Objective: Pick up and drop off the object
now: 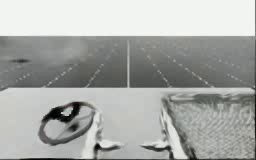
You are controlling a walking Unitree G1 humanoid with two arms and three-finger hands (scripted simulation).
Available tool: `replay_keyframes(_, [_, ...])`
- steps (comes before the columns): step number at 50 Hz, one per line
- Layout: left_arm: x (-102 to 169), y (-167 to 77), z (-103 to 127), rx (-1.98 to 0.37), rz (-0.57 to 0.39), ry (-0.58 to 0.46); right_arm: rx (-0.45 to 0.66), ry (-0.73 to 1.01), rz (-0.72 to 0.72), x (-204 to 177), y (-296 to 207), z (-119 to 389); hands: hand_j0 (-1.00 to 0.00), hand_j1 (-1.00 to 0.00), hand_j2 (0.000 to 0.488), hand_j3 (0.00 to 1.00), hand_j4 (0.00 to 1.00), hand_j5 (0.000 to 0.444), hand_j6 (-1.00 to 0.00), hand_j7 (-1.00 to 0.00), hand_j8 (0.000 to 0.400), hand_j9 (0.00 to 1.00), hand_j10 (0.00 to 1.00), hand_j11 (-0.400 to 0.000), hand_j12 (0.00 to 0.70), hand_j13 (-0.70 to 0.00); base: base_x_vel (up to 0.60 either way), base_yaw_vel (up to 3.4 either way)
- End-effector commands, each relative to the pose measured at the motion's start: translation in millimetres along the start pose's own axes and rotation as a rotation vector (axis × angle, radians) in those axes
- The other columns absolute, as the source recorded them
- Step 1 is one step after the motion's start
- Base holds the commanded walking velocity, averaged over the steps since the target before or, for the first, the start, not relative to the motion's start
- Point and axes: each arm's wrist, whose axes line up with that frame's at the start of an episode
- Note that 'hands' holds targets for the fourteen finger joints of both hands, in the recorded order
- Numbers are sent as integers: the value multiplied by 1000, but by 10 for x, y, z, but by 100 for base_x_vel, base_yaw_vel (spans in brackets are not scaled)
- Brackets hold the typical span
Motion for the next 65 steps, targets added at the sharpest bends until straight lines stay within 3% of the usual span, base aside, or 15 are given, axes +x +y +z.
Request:
replay_keyframes(1, [617,-417,14,-371,160,-132,-203,-329,-148,385,161,-99,0,0,0,0,0,0,0,0,0,0,0,0,0,0,0,0])
replay_keyframes(3, [556,-452,127,-379,107,-92,-193,-329,-175,286,204,-119,0,0,0,0,0,0,0,0,0,0,0,0,0,0,0,0])
replay_keyframes(6, [695,-182,243,-145,208,-18,-174,-366,-139,98,177,34,0,0,0,0,0,0,0,0,0,0,0,0,0,0,0,0])
replay_keyframes(12, [642,458,1045,524,343,-187,-156,-336,-109,102,287,-141,0,0,0,0,0,0,0,0,0,0,0,0,0,0,0,0])
replay_keyframes(15, [710,588,1174,690,359,-227,-159,-344,-135,142,345,-95,0,0,0,0,0,0,0,0,0,0,0,0,0,0,0,0])
replay_keyframes(23, [1056,700,895,1307,6,18,-133,-328,-128,18,298,-166,0,0,0,0,0,0,0,0,0,0,0,0,0,0,0,0])
replay_keyframes(26, [1104,768,776,1282,-67,71,-123,-331,-127,60,286,-132,0,0,0,0,0,0,0,0,0,0,0,0,0,0,0,0])
replay_keyframes(30, [1330,811,220,1175,-98,208,-119,-328,-123,-10,240,-126,0,0,0,0,0,0,0,0,0,0,0,0,0,0,0,0])
replay_keyframes(37, [1223,770,-122,1209,-99,201,-116,-333,-94,-104,189,-143,0,0,0,0,0,0,0,0,0,0,0,0,0,0,0,0])
replay_keyframes(38, [1161,740,-253,1146,-76,141,-124,-329,-103,-22,214,-135,-1000,-1000,0,0,0,0,-1000,-1000,400,0,0,0,700,0,0,0])
replay_keyframes(42, [1114,897,-35,958,-89,203,-112,-324,-87,7,175,-83,-1000,-1000,0,0,0,0,-1000,-1000,400,0,0,0,700,0,0,0])
replay_keyframes(49, [868,1072,354,892,-158,19,-103,-325,-89,113,232,-157,-1000,-1000,0,0,0,0,-1000,-1000,400,0,0,0,700,0,0,0])
replay_keyframes(60, [301,879,1253,-30,-581,-128,-165,-324,-47,223,563,-278,-1000,-1000,0,0,0,0,-1000,-1000,400,0,0,0,700,0,0,0])
replay_keyframes(61, [393,596,893,-364,-228,21,-1,-562,-468,-510,1373,-587,-1000,-1000,0,0,0,0,-1000,-1000,400,0,0,0,700,0,0,0])
replay_keyframes(65, [232,539,1073,-710,-263,-53,-35,-745,-122,589,1247,-968,-1000,-1000,0,0,0,0,-1000,-1000,400,0,0,0,700,0,0,0])
